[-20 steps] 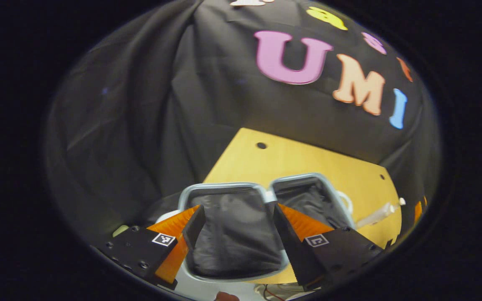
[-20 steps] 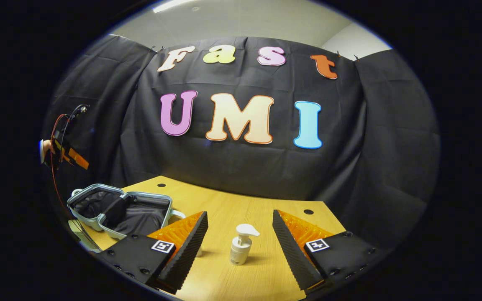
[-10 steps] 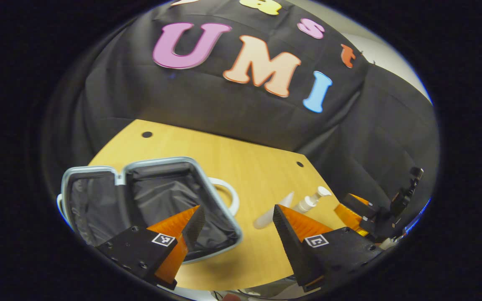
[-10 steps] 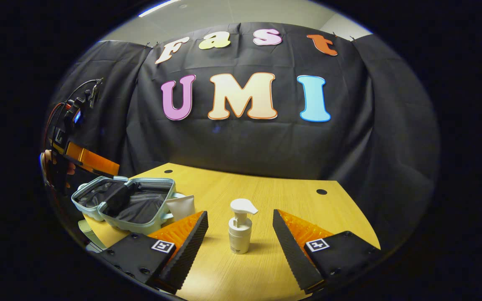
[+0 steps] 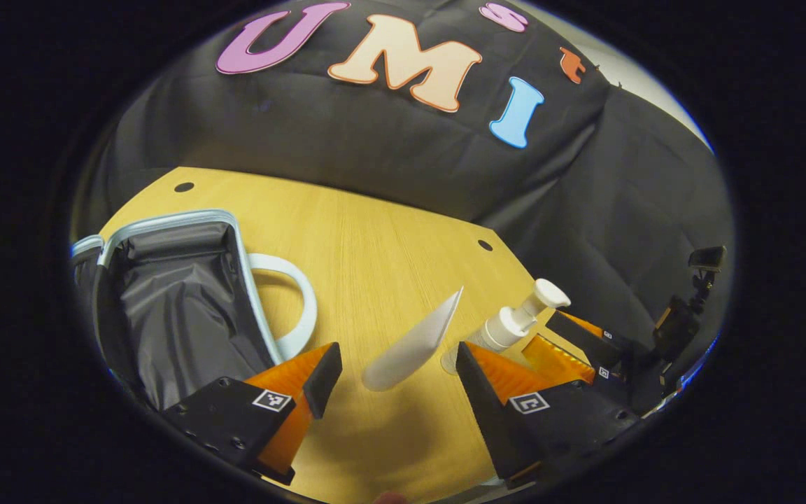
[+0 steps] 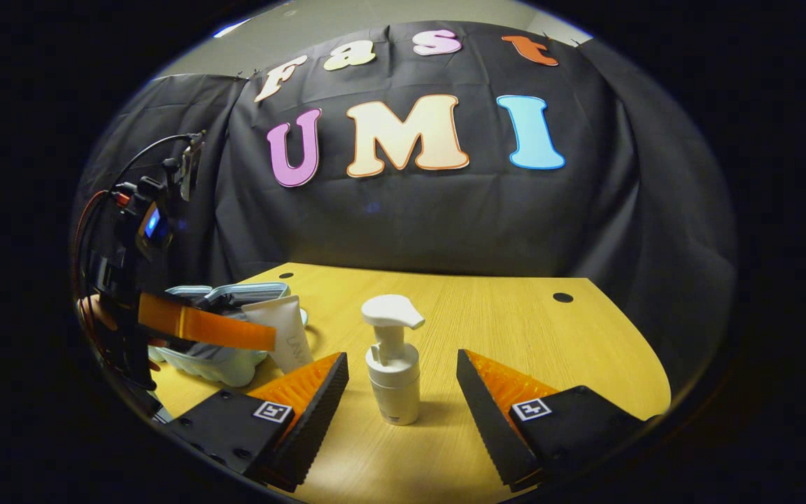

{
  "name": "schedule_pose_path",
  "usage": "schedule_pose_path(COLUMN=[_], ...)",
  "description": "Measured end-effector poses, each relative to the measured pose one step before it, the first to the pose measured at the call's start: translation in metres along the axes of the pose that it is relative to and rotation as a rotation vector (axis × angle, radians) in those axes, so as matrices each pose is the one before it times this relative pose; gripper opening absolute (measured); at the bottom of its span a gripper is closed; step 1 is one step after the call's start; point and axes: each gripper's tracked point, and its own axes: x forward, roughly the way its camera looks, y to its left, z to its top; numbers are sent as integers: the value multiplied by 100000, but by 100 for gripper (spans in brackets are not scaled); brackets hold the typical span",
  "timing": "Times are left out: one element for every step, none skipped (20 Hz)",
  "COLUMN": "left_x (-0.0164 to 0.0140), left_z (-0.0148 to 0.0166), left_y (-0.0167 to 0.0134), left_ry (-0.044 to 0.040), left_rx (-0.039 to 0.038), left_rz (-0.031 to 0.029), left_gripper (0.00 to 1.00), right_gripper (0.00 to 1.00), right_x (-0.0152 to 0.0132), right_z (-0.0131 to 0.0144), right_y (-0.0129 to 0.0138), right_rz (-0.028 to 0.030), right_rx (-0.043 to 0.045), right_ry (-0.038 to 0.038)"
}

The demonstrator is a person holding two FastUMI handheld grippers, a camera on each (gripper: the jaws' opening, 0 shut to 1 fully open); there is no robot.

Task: First open the suitcase, pack the skin care products into it, and then close the suitcase.

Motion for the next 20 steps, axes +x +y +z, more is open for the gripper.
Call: schedule_pose_path(left_x=[664, 660, 904, 513, 821, 361, 507, 343, 34, 57, 196, 258, -197, -91, -250, -386, -390, -536, -673, -706], left_z=[-176, -205, -245, -59, -355, -401, -76, -178, -212, -63, 27, 136, 227, -148, -101, 192, 315, 352, 496, 558], left_y=[-207, -117, -212, -333, -521, -291, 254, 28, 96, -9, 14, 84, 33, -252, 62, -75, -50, -115, -34, -40], left_ry=[161, 271, 211, 508, 782, 925, 44, 1159, 601, 361, 515, -639, -883, 1832, 707, -147, -246, -223, -705, -675], left_rx=[-103, 217, -147, 27, -58, 626, 1614, 1596, 692, 362, 752, 614, -677, -413, -137, 487, 234, 10, -576, -625], left_rz=[685, 733, 448, -98, -145, 470, 2149, 779, 1094, 158, 195, 761, -647, -745, -311, -600, -192, -608, -316, -565], left_gripper=[96, 96, 96, 96, 95, 94, 91, 71, 76, 64, 52, 48, 42, 35, 34, 31, 29, 29, 29, 29], right_gripper=[98, 98, 98, 98, 98, 98, 98, 98, 98, 98, 98, 98, 98, 98, 99, 99, 99, 97, 89, 87], right_x=[283, 341, 362, 277, 273, 335, 291, 261, 238, 243, 234, 282, 202, 180, 120, 193, 219, 124, 180, 151], right_z=[-321, -462, -213, -306, -198, -249, -161, -289, -220, -262, -207, -145, -27, -149, -27, -60, 61, -104, -48, -114], right_y=[19, -75, -97, 33, 47, 67, -83, 54, 3, 44, 77, 41, 73, -1, -38, 29, -30, -2, 48, 43], right_rz=[690, 364, 334, 525, 538, 499, 191, 82, 224, 347, 337, 94, -23, -162, -76, 97, -488, -20, 178, -130], right_rx=[198, -292, -345, -3, 157, 42, -245, -354, -62, 436, 738, 516, 377, 290, 422, 438, -66, -39, 142, 218], right_ry=[557, 360, 452, 660, 473, 336, 443, 412, 490, 457, 301, 306, 329, 196, 164, -134, -82, -3, 164, 282])
